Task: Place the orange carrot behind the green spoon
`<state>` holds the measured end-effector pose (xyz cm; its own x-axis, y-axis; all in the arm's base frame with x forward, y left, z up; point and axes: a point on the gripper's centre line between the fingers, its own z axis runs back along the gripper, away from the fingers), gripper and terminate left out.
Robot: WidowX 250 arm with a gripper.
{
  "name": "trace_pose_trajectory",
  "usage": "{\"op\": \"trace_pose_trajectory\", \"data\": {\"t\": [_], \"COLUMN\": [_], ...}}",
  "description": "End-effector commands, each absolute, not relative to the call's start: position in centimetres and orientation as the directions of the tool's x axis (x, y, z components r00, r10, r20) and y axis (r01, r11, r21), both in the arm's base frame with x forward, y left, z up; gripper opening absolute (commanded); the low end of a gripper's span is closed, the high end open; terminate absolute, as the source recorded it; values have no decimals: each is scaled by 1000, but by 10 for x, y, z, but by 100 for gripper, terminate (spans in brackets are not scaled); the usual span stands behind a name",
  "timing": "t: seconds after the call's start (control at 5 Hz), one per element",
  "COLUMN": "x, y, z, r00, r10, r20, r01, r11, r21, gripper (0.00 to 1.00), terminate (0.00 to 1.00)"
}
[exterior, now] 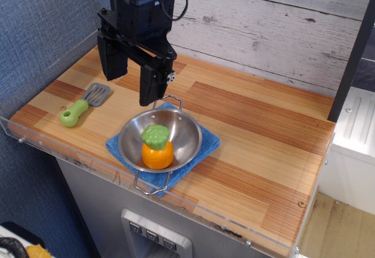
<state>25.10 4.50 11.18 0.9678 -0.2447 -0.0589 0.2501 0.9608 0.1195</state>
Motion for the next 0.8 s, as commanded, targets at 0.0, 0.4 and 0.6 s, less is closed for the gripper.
{"op": "trace_pose_trajectory", "data": {"t": [0.0, 0.4, 0.6], "x": [251, 251, 248], "y": [45, 19, 10], "z": [112, 90, 83], "r00": [968, 984, 987], "r10": [-245, -166, -162], "r20": [-59, -64, 6], "r01": [250, 170, 161], "r11": [961, 984, 983], "r21": [120, 59, 86], "gripper": [100, 100, 100], "terminate": [0, 0, 0]}}
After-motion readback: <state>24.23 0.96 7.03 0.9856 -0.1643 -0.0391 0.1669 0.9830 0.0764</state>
